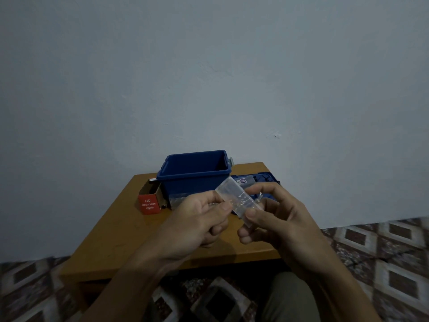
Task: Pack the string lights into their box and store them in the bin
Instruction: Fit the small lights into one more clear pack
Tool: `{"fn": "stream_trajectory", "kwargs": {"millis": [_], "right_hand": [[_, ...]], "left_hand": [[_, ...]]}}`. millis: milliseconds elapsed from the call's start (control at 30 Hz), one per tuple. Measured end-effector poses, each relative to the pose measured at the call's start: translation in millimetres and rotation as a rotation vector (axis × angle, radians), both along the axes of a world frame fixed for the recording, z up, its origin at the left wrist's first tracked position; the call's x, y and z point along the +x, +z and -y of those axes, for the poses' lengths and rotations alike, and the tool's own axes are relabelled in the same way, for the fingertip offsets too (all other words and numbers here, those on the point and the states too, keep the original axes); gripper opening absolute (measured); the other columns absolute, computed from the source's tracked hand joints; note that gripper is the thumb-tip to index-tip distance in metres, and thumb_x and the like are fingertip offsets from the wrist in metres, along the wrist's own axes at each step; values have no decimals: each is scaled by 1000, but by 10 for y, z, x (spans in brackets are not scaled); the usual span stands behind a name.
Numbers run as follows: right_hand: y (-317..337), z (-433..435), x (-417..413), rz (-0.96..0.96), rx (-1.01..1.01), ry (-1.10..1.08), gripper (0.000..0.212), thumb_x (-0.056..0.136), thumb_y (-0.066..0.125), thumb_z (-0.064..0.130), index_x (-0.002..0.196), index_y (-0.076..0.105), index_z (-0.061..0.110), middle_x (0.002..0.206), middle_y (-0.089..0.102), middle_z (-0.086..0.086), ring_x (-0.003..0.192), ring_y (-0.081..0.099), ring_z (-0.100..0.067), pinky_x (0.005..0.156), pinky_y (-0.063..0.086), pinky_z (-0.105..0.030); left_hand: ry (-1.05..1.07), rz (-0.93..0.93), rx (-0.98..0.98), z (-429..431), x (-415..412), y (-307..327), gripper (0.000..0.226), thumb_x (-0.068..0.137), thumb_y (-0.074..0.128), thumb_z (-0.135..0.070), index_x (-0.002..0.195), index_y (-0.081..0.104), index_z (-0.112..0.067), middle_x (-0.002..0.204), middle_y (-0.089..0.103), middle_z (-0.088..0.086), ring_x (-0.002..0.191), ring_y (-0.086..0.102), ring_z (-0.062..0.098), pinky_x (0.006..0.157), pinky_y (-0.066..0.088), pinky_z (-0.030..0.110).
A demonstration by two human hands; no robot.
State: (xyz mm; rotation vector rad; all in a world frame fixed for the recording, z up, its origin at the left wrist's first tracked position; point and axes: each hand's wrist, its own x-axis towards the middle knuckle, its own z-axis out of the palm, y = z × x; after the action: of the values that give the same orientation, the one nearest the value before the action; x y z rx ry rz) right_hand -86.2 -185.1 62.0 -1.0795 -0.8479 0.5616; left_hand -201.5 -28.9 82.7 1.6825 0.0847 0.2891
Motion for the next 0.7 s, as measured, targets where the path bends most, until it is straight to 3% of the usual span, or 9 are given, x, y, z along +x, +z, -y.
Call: {"fn": "stream_trajectory", "kwargs": {"millis": [167,333,467,533,700], "right_hand": [[-34,-42,-3,17,17,-46,32,82,70,10,113,66,16,82,61,-16,69,69,-36,66,58,-38],[-53,-50,19,-33,56,-92,39,81,70,9,119,63,5,86,59,-20,68,66,-33,63,57,-36],[-47,-24,43,-46,63,-87,39,80,70,11,118,64,1,88,58,-22,65,63,-30,61,56,-34],[-47,-28,37,-47,65,-73,40,79,71,12,116,65,1,87,60,-22,65,62,-30,61,56,-34],[-55,-18,54,-83,86,13,35,79,75,10,112,67,0,87,61,-20,63,62,-26,59,56,-33]], "left_hand": [[51,23,107,-38,10,8,27,100,53,-28,119,63,-12,57,44,-3,44,30,8,44,25,22],[45,23,129,-33,-1,4,22,100,54,-23,117,64,-13,65,49,1,49,36,6,45,30,18],[109,-67,256,-97,-12,-9,29,90,62,-41,87,65,-13,61,53,1,50,40,9,46,34,19],[135,-116,301,-139,-15,-5,35,87,60,-47,84,65,-12,60,54,1,49,42,8,47,35,18],[33,-226,198,-252,-14,-23,35,83,65,-48,86,65,-13,65,55,2,51,41,8,47,32,19]]}}
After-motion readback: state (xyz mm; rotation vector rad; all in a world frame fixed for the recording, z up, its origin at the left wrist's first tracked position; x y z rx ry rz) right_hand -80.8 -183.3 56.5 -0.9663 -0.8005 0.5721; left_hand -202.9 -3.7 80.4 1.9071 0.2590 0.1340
